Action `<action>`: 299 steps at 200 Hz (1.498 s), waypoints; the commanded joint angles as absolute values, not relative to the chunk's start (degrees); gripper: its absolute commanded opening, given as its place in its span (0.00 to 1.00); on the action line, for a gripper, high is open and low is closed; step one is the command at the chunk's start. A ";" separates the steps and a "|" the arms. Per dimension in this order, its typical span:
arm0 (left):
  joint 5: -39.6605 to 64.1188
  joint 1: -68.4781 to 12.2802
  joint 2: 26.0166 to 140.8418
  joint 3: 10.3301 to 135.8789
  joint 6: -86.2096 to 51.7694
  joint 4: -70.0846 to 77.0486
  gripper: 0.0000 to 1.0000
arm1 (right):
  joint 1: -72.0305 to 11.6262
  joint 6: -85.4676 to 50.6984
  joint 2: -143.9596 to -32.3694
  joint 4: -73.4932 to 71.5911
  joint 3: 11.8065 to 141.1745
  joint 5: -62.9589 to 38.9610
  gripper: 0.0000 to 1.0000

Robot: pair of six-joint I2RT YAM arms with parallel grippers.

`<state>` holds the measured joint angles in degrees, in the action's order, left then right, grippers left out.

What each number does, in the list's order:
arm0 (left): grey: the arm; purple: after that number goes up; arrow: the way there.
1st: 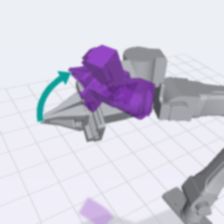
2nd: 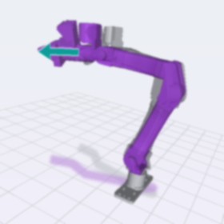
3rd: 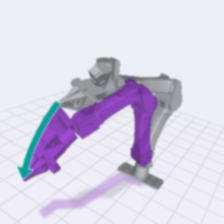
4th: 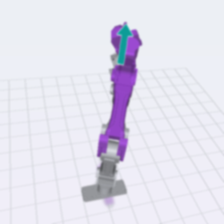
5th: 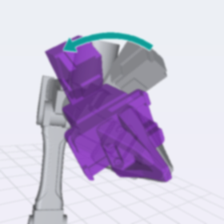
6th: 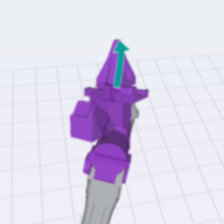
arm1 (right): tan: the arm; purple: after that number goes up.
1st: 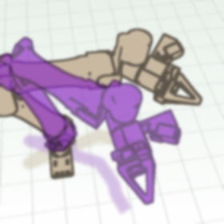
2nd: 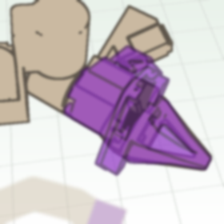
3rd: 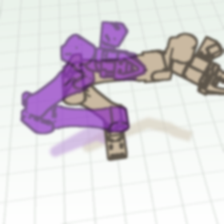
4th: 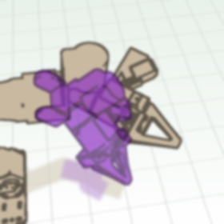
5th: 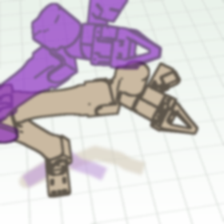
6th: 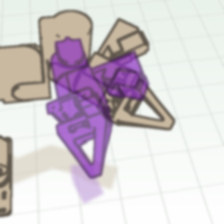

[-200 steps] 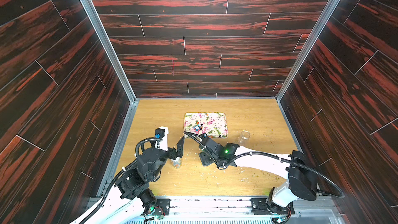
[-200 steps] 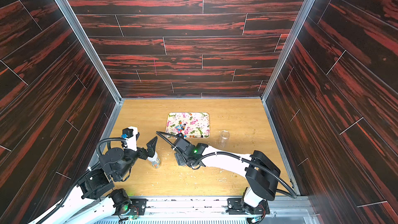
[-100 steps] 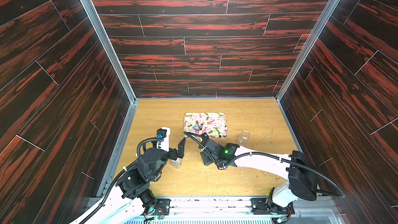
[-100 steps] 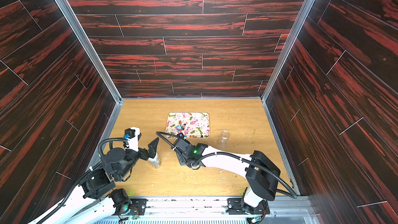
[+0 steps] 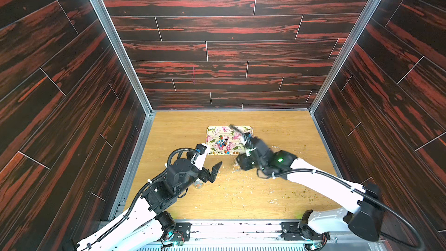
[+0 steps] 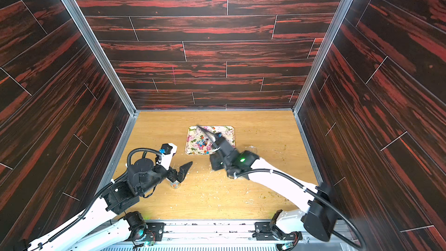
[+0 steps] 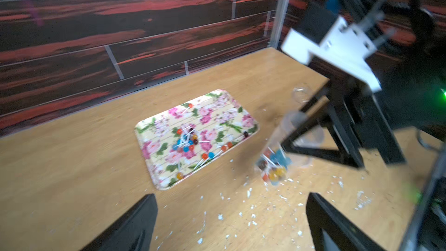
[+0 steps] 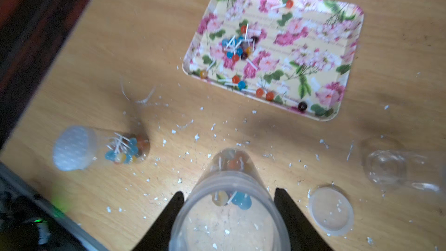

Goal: Pour the candies out of the jar
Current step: Pick up the jar from the center of the board.

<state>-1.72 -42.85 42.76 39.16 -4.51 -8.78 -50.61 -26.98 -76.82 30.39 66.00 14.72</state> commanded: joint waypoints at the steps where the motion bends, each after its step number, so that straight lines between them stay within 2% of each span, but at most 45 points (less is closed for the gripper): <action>1: 13.78 -39.49 44.44 40.64 -1.58 -5.06 1.00 | -47.58 -24.78 -73.31 30.76 68.66 7.58 0.46; 37: 26.51 -33.90 49.11 42.63 2.01 -3.06 1.00 | -43.94 -22.14 -71.99 34.18 73.89 -0.42 0.46; 69: 33.50 -33.75 56.85 50.05 8.56 -8.70 1.00 | -42.14 -20.97 -71.63 36.65 78.17 -10.48 0.46; 110: 40.33 -33.74 61.61 55.90 15.70 -12.75 1.00 | -41.76 -19.00 -72.11 40.68 82.43 -16.54 0.45; 207: 45.07 -33.75 67.03 59.39 16.86 -13.62 1.00 | -39.96 -18.66 -71.10 39.14 83.43 -29.26 0.44; 246: 49.16 -33.83 68.07 60.82 15.32 -14.45 0.89 | -38.37 -19.51 -70.66 37.46 82.80 -31.97 0.44; 299: 48.99 -35.11 66.80 60.03 13.18 -11.95 0.77 | -37.46 -20.48 -70.37 35.18 81.59 -33.65 0.44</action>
<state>47.59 -34.35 67.96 59.51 14.09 -12.78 -37.89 -20.03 -72.03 37.56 82.06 -31.07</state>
